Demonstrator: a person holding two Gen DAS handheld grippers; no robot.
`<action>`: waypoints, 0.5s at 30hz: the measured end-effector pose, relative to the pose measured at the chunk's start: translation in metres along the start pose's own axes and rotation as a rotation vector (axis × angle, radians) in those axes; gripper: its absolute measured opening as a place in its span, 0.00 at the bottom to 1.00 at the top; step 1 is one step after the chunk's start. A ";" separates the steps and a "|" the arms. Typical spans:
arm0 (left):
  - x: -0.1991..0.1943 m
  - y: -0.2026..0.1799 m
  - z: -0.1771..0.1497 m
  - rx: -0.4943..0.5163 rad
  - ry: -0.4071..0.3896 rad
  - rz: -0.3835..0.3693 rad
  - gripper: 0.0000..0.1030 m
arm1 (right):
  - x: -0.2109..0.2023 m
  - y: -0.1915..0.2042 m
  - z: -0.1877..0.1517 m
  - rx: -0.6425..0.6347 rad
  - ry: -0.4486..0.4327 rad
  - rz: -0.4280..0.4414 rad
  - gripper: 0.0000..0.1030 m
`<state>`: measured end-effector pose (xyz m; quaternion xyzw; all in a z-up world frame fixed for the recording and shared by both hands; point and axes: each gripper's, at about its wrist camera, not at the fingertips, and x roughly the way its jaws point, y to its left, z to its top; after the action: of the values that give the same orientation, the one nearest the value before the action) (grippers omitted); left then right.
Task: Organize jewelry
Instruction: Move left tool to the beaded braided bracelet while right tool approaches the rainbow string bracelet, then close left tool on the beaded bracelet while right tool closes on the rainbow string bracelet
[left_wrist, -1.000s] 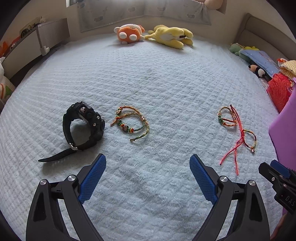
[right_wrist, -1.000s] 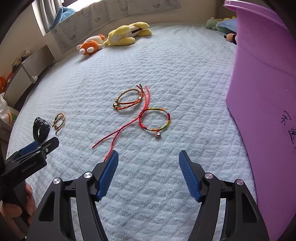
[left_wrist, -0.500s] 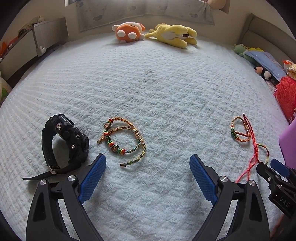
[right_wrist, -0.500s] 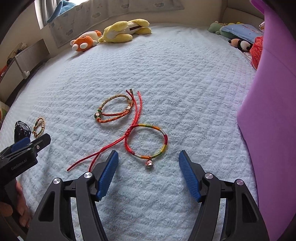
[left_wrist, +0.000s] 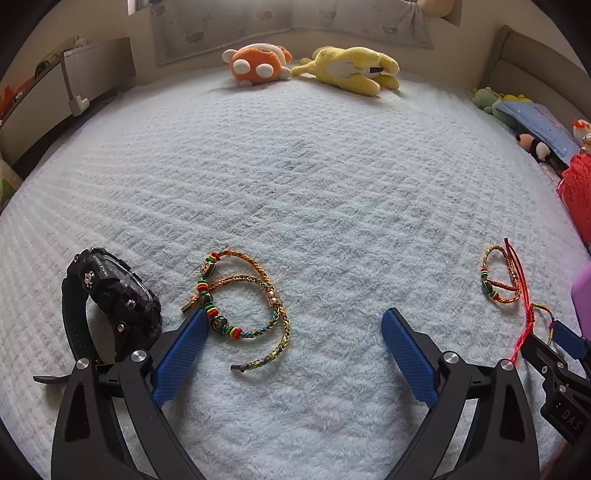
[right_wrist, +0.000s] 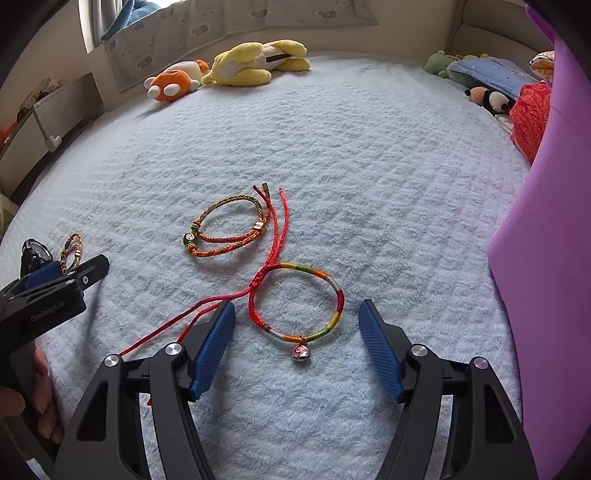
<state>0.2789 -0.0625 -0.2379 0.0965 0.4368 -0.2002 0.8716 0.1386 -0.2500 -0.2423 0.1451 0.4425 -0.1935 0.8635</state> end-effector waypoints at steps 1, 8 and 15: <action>0.001 0.000 0.001 -0.002 -0.001 0.002 0.90 | 0.000 0.000 0.000 -0.002 -0.002 -0.001 0.65; 0.012 -0.003 0.006 0.004 0.010 0.022 0.93 | 0.004 0.002 0.000 -0.013 -0.016 -0.011 0.65; 0.004 -0.003 0.003 0.006 -0.016 -0.002 0.64 | 0.003 0.003 0.000 -0.019 -0.024 -0.012 0.64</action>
<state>0.2822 -0.0680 -0.2393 0.0971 0.4292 -0.2034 0.8746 0.1413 -0.2476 -0.2448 0.1319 0.4348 -0.1964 0.8689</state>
